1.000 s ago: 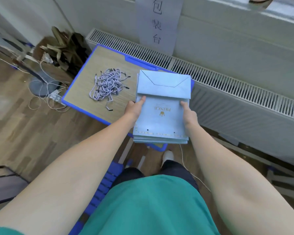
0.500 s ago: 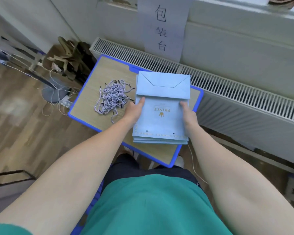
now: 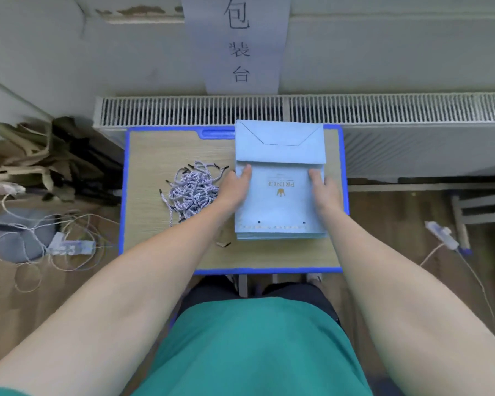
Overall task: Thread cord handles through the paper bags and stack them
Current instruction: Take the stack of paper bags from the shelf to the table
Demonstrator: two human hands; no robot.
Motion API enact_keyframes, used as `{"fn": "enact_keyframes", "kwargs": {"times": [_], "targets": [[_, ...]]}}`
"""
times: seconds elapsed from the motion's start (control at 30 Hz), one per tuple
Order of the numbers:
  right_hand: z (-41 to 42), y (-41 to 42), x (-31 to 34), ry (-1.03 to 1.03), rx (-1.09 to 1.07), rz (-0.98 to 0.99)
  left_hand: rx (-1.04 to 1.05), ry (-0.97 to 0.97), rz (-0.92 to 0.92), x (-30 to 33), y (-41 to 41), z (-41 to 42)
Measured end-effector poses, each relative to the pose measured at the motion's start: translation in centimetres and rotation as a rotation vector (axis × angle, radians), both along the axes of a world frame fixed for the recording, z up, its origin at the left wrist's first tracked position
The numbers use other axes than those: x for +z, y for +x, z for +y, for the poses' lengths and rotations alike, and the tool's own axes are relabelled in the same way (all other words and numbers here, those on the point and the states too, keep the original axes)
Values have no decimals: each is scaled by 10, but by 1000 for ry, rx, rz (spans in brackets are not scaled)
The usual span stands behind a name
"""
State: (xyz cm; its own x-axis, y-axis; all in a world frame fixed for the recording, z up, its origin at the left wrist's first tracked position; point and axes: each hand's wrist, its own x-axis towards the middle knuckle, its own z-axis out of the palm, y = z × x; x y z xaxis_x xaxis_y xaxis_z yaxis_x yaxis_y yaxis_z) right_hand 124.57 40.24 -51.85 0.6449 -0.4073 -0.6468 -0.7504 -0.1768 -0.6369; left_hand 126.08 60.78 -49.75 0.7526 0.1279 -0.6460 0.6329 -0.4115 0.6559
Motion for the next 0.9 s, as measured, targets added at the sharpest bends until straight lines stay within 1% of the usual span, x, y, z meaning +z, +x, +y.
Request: {"fn": "enact_keyframes", "kwargs": {"times": [0.1, 0.3, 0.47, 0.57, 0.63, 0.7, 0.77, 0.8, 0.83, 0.9], "targets": [[11, -4, 2, -47, -21, 1, -70, 57, -56, 2, 5, 8], [18, -5, 7, -108, -76, -27, -166, 214, -95, -3, 19, 10], [12, 5, 0, -225, 101, 27, -184, 322, -58, -8, 19, 4], [16, 8, 0, -254, 124, -9, -177, 370, -98, -4, 16, -3], [21, 8, 2, -272, 143, -48, -204, 436, -200, 1, 14, -7], [25, 10, 3, -336, 178, -102, -396, 568, -345, -2, 15, -9], [25, 15, -1, -499, 259, -279, -640, 628, -574, -13, 20, -10], [25, 21, -2, -598, 333, -392, -695, 606, -692, -19, 24, -11], [26, 27, -6, -690, 418, -505, -710, 592, -784, -22, 27, -14], [25, 41, -20, -826, 548, -684, -722, 638, -913, -28, 35, -19]]}}
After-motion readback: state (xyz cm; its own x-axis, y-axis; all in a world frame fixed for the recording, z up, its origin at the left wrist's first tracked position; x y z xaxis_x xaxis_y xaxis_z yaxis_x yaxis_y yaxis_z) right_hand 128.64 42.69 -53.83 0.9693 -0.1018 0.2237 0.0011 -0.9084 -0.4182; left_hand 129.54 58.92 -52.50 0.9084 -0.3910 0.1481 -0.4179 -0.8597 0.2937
